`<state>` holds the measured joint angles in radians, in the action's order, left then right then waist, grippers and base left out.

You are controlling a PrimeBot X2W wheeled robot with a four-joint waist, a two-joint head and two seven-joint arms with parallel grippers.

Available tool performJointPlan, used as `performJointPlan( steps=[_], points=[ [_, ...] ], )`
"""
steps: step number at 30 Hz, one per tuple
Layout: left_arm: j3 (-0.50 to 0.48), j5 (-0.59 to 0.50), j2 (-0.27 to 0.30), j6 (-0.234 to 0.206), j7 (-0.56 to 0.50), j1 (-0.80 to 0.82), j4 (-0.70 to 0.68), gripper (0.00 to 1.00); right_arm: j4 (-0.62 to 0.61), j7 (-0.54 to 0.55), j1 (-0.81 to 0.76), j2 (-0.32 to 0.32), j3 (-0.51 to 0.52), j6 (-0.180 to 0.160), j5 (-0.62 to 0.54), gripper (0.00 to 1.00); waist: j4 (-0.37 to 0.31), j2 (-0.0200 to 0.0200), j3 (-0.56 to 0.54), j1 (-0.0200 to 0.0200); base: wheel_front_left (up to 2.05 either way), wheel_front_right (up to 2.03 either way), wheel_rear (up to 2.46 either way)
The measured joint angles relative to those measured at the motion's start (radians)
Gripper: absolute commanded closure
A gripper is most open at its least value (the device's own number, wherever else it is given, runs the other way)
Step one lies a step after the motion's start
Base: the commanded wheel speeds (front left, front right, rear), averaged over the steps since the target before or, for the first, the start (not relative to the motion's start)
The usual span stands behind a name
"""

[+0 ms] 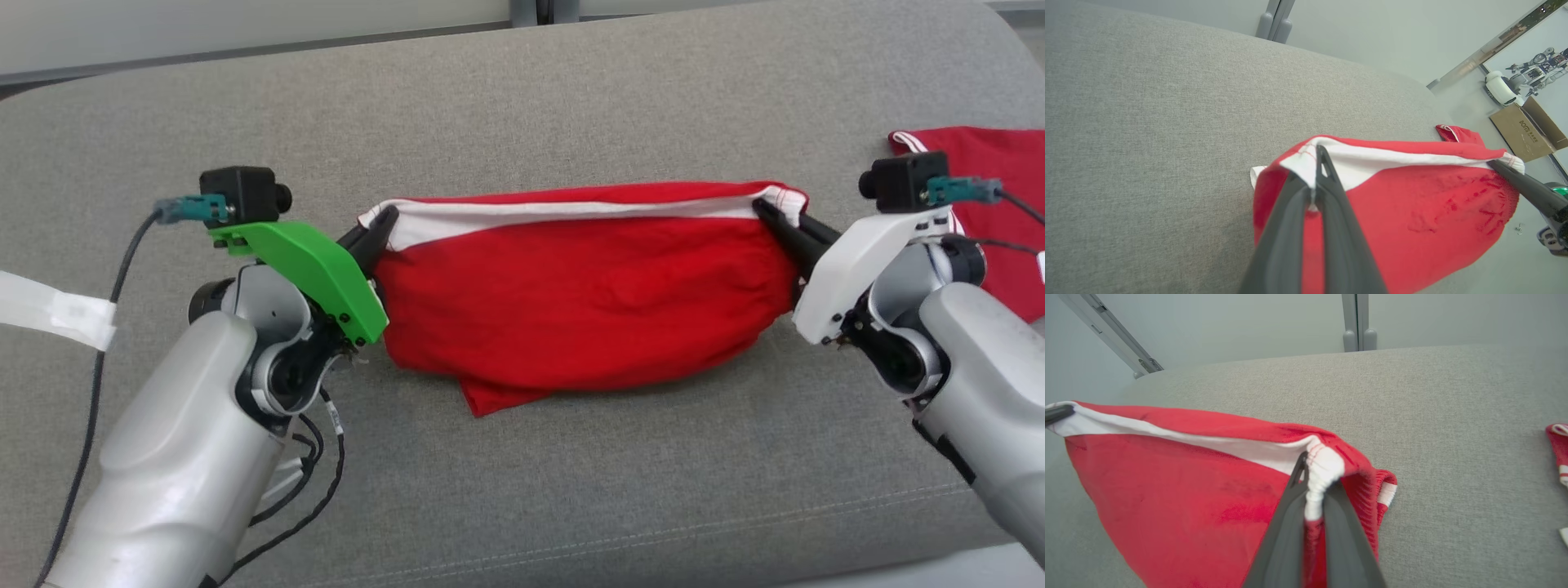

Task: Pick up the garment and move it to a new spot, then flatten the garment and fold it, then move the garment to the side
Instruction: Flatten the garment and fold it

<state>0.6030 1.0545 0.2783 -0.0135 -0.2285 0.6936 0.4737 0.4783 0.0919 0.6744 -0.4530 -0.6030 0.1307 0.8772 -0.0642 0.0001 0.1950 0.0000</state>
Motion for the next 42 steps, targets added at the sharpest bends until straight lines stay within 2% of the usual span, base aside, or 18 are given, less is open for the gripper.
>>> performJointPlan(
  steps=[4,13,18,22,24,31,36,39,42],
  points=[
    [-0.041,0.043,0.039,-0.024,-0.061,0.018,-0.106,1.0,-0.069,0.066,0.054,-0.051,-0.002,0.0,0.022,1.0,0.004,0.0,-0.034,0.0,0.0,0.0,0.0],
    [-0.116,0.134,0.078,-0.096,-0.17,0.083,-0.274,1.0,-0.146,0.187,0.187,-0.091,0.008,0.0,0.058,1.0,0.011,0.0,-0.122,-0.0001,0.0,0.0,0.0],
    [-0.161,0.149,0.084,-0.159,-0.181,0.145,-0.304,1.0,-0.119,0.207,0.272,-0.065,0.019,0.0,0.051,1.0,0.017,0.0,-0.154,-0.0001,0.0,0.0,0.0],
    [-0.178,0.083,0.094,-0.208,-0.127,0.239,-0.227,1.0,-0.044,0.192,0.376,-0.012,-0.004,0.001,-0.011,1.0,0.021,0.0,-0.139,-0.0001,0.0,0.0,0.0],
    [-0.178,0.042,0.083,-0.214,-0.077,0.305,-0.173,1.0,0.009,0.146,0.443,0.016,-0.013,0.001,-0.063,1.0,0.023,0.0,-0.121,-0.0001,0.0,0.0,0.0],
    [-0.188,-0.072,0.006,-0.171,0.155,0.533,-0.005,1.0,0.218,-0.105,0.679,0.12,-0.002,0.001,-0.24,1.0,0.039,0.0,-0.012,0.0,0.0,0.0,0.0],
    [-0.207,-0.111,-0.02,-0.082,0.312,0.643,0.047,1.0,0.358,-0.275,0.789,0.173,0.031,0.001,-0.327,1.0,0.059,0.0,0.083,-0.0001,0.0,0.0,0.0],
    [-0.206,-0.104,-0.035,-0.026,0.351,0.635,0.069,1.0,0.42,-0.315,0.789,0.192,0.028,0.001,-0.336,1.0,0.072,0.0,0.136,0.0,0.0,0.0,0.0],
    [-0.199,-0.086,-0.043,0.024,0.381,0.556,0.069,1.0,0.456,-0.328,0.739,0.207,-0.015,0.001,-0.328,1.0,0.088,-0.0001,0.181,0.0,0.0,0.0,0.0]
  ],
)
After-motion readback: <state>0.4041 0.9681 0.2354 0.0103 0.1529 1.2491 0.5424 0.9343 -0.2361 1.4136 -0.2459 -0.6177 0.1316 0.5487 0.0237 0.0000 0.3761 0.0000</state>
